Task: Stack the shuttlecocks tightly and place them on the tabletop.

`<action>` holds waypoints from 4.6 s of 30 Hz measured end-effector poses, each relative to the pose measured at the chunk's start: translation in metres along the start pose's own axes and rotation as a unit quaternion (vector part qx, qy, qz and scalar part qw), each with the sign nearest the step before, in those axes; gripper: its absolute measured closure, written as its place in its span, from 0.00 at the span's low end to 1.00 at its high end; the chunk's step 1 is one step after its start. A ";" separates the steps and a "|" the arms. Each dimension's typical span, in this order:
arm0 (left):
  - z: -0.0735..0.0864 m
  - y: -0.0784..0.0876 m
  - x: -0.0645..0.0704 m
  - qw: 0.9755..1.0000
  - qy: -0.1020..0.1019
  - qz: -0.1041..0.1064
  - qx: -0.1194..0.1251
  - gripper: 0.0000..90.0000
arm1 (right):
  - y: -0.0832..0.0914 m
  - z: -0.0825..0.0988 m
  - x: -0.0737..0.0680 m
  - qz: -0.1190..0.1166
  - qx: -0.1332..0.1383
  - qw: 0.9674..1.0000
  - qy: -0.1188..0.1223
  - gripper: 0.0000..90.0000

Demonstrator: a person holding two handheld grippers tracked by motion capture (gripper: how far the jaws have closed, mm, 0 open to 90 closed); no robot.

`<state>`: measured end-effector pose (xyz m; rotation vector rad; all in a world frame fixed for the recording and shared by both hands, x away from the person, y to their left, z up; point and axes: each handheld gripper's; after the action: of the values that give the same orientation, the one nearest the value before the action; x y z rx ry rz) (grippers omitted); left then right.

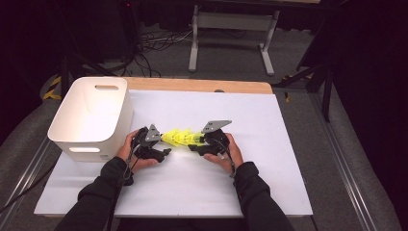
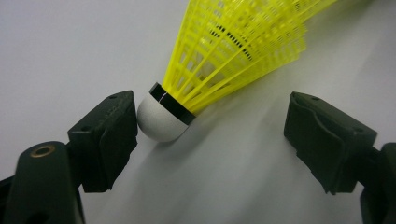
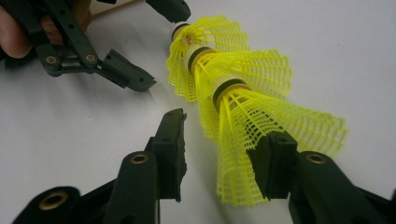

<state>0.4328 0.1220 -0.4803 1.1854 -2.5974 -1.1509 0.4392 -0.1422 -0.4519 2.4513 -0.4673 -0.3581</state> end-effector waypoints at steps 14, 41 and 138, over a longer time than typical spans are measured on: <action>-0.007 0.001 0.008 0.999 -0.039 0.022 0.007 0.42 | -0.007 -0.008 -0.007 -0.014 0.004 1.000 0.012 0.79; -0.032 -0.019 0.021 0.992 -0.097 0.075 0.038 0.51 | -0.010 -0.014 -0.012 -0.038 0.001 0.999 0.021 0.95; -0.024 0.103 -0.003 0.949 0.008 0.066 0.309 0.69 | 0.135 0.039 -0.038 0.103 0.045 0.994 0.011 0.43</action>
<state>0.3784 0.1532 -0.3953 1.0513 -3.0685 -0.2908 0.3579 -0.2484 -0.3935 2.4619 -0.7346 -0.2281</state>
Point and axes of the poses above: each handheld gripper's, and its own axes: y roughly backward along the jaws, z roughly out of its underside, x roughly to its right, and after that the axes turned 8 degrees about -z, right-handed
